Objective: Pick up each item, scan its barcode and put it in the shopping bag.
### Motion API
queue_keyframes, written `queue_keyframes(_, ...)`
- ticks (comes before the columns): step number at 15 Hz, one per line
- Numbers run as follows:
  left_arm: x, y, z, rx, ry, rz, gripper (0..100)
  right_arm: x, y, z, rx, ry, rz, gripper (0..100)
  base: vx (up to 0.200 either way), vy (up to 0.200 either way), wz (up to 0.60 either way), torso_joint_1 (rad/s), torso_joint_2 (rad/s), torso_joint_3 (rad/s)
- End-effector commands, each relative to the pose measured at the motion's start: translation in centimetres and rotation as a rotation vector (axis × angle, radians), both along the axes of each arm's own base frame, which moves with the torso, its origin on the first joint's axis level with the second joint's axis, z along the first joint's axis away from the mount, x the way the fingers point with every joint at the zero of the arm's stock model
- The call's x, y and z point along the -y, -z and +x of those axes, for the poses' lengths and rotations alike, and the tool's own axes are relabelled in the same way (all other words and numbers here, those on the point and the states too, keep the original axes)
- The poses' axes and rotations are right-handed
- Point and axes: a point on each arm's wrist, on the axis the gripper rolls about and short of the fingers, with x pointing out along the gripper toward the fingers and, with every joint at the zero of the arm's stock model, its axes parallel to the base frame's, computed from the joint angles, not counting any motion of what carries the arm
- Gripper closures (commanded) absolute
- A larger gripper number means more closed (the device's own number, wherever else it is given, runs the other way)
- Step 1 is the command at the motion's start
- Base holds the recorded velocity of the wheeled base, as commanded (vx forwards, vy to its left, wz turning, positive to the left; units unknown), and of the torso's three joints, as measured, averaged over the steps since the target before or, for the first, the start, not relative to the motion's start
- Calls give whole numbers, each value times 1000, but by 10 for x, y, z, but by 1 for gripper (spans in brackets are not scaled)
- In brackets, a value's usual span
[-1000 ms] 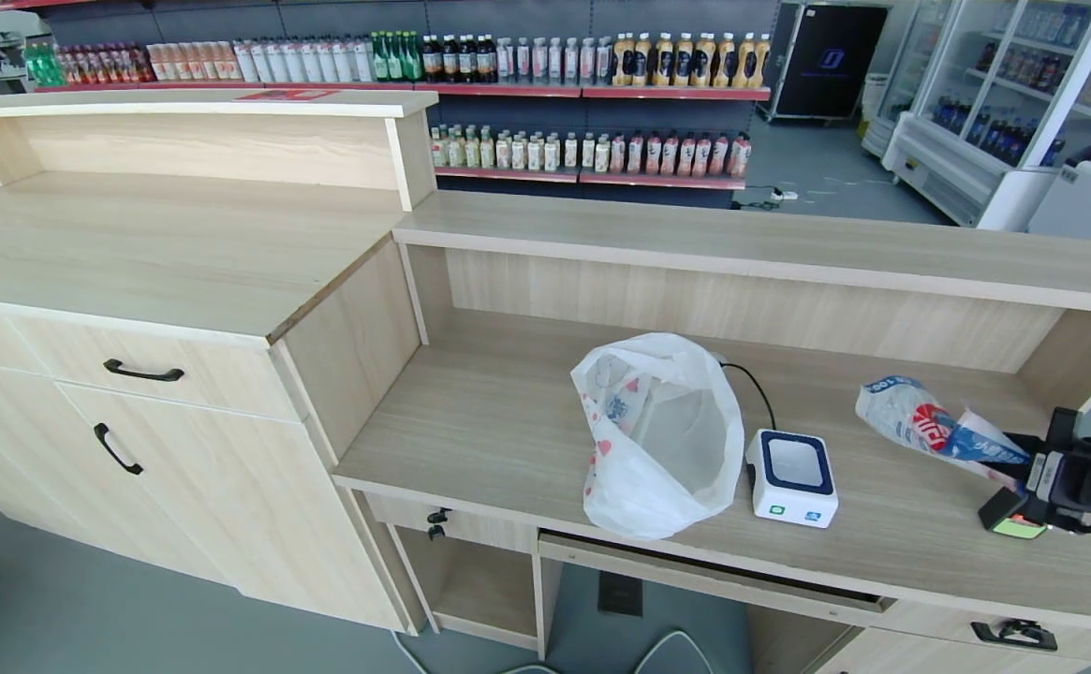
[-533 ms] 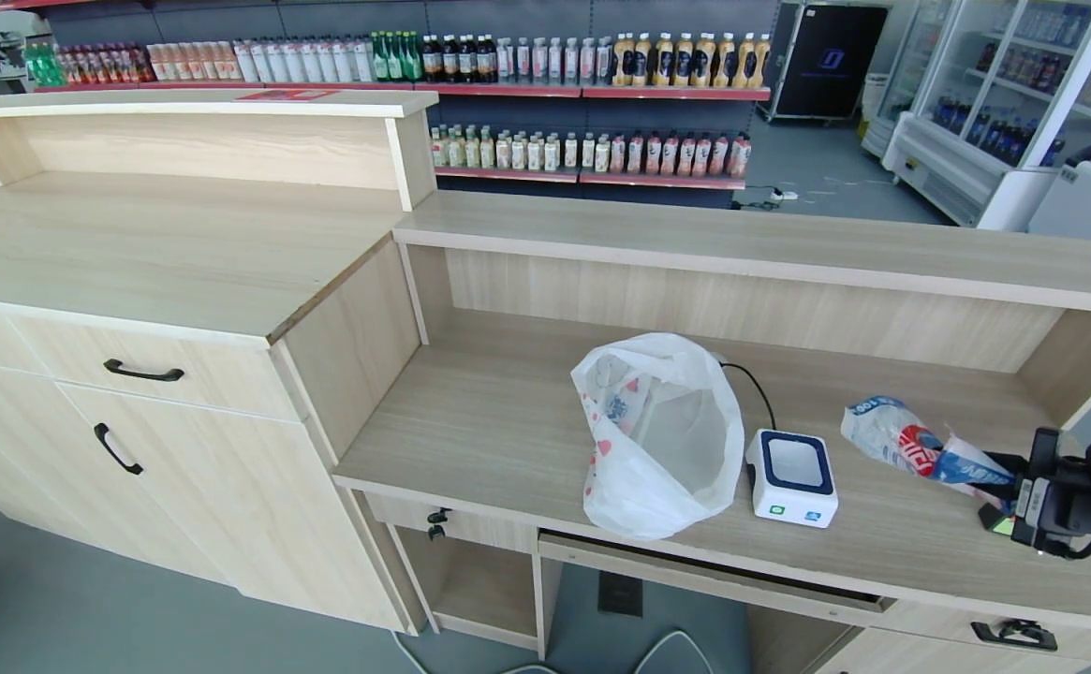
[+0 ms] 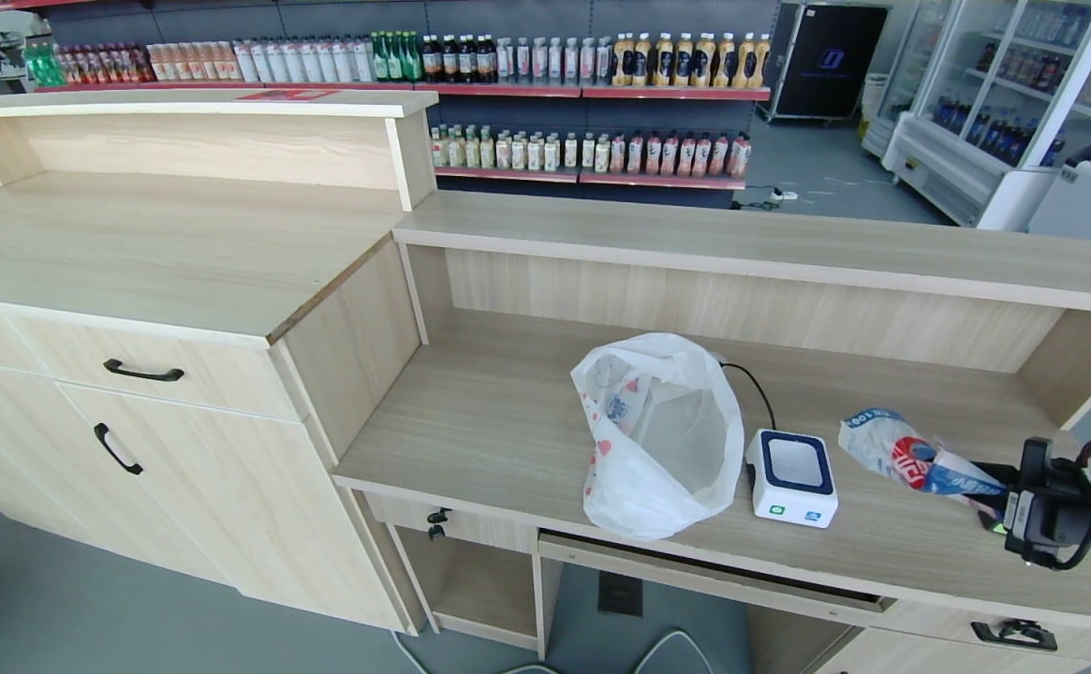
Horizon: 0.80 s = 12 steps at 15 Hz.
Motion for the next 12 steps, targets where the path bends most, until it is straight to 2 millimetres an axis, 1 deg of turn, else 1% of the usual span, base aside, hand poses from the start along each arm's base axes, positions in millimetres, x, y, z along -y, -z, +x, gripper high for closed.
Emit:
queue_keyframes(1,0,0,0,0,0,0,0,0,4,2,-8,-4,4,100,0,0,0,0,0,0)
queue_keyframes(5,0,0,0,0,0,0,0,-5,5,5,-11,-22,6,100,0,0,0,0,0,0)
queue_keyframes(9,0,0,0,0,0,0,0,-8,11,12,-20,-41,11,100,0,0,0,0,0,0)
queue_keyframes(12,0,0,0,0,0,0,0,-9,10,19,-8,-53,7,100,0,0,0,0,0,0)
